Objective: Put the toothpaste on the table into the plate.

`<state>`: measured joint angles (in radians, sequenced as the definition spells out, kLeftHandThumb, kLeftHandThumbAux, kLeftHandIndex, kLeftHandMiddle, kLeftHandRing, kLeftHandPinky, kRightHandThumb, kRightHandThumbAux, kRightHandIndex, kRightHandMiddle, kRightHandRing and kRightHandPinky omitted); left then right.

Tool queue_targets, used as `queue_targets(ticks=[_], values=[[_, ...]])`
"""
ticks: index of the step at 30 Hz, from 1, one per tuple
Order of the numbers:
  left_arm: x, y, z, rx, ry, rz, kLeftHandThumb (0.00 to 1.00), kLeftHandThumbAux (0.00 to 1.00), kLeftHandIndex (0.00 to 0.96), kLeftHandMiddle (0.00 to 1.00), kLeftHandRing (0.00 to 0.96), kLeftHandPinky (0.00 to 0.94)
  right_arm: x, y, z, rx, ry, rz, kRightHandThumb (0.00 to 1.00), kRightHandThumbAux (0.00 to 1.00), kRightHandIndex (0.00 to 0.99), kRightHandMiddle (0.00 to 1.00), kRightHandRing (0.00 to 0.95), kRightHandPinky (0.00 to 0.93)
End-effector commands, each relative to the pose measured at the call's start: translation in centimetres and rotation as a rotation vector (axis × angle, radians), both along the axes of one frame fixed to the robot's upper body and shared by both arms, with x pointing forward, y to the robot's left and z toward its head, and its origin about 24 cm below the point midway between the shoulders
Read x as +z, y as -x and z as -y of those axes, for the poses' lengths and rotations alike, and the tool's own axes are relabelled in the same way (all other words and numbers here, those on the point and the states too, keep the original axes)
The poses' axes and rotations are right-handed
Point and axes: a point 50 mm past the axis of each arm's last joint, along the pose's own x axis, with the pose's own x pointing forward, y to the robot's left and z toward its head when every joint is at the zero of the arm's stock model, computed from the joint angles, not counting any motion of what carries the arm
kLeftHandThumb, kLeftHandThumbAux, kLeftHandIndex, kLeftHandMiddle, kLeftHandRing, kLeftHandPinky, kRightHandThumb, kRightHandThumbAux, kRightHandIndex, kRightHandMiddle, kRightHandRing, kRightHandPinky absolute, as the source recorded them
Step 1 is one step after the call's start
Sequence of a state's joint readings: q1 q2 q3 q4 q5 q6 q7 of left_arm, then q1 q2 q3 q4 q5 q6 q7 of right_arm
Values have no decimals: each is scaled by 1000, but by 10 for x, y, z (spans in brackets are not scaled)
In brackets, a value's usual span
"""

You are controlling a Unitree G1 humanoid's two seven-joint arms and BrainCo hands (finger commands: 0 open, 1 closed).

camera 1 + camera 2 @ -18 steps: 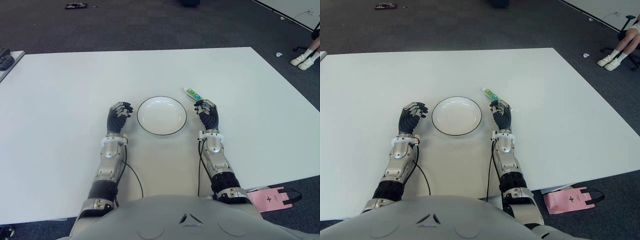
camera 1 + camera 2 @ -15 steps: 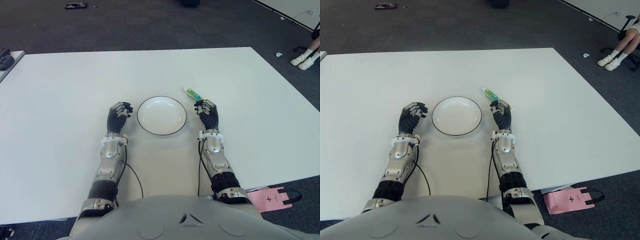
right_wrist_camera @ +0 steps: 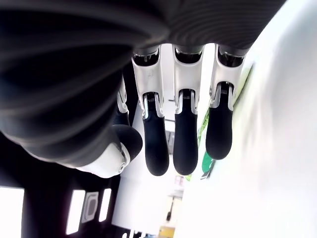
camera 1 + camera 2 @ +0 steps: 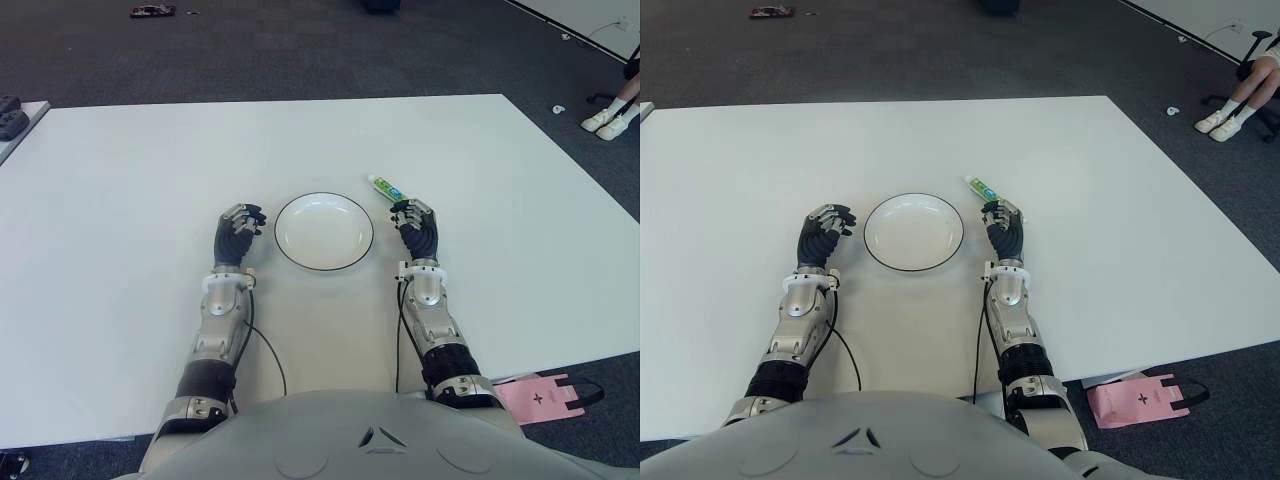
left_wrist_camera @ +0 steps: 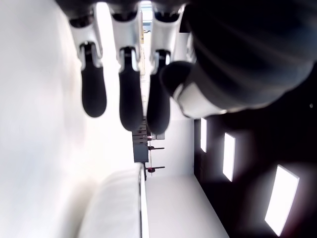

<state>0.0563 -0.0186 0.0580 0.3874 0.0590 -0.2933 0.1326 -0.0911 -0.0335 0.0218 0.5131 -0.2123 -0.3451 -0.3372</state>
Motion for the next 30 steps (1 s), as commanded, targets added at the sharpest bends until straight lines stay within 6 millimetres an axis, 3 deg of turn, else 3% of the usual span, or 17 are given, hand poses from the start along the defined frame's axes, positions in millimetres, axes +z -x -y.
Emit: queue_targets(ticks=[1,11,19,25,28,30], values=[[-20,16,-1,10,-1,-114,708,716,430,488,481,485,-29,28,4,-42,38,-112,705,727,422,489,501,527],[-21,16,0,18,-2,-119,709,716,430,489,480,488,-9,29,3,-69,81,68,704,725,422,499,508,507],[-21,16,0,21,7,-119,711,715,431,496,488,492,7,29,5,-81,176,177,705,729,419,479,475,427],[-23,16,1,22,12,-117,711,715,431,498,492,496,24,19,23,-28,291,260,696,726,406,304,308,275],[-23,16,1,25,14,-118,710,715,431,498,491,495,31,14,28,-35,362,274,594,637,223,207,221,195],[-23,15,1,27,15,-117,710,716,431,497,490,494,35,11,31,-39,397,279,569,600,169,174,191,169]])
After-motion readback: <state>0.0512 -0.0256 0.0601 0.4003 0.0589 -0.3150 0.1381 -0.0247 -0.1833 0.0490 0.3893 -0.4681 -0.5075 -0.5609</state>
